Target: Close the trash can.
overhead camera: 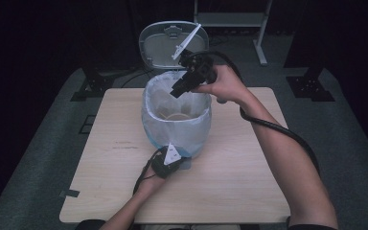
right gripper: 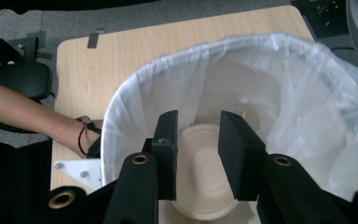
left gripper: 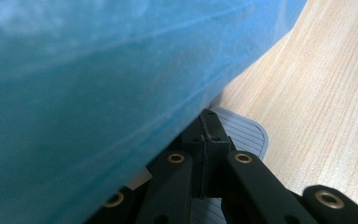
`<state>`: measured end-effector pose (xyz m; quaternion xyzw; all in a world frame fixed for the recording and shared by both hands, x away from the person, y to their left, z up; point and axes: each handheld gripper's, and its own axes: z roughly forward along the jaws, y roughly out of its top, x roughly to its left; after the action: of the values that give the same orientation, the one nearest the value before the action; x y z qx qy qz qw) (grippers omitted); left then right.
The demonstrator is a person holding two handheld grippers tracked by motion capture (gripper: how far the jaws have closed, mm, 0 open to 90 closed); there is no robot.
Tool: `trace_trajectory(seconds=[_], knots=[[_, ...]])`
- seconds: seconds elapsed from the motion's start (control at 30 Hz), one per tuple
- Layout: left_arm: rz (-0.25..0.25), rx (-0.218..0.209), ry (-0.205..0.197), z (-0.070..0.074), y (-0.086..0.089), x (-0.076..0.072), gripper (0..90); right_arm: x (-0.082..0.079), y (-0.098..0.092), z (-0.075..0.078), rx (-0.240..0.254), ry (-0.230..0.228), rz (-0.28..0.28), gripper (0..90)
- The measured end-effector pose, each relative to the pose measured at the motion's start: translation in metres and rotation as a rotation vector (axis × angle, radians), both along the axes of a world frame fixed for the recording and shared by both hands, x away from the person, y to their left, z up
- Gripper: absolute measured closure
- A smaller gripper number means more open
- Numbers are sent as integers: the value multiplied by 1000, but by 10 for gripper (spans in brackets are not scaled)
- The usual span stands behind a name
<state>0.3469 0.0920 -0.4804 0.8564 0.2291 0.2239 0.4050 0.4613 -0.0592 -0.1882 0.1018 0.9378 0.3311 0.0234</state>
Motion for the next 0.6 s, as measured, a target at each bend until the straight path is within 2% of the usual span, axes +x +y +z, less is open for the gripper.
trace_trajectory(seconds=[0.6], knots=[[-2, -2, -1, 0, 0, 0, 900, -11, -31, -6, 30, -1, -16, 599]])
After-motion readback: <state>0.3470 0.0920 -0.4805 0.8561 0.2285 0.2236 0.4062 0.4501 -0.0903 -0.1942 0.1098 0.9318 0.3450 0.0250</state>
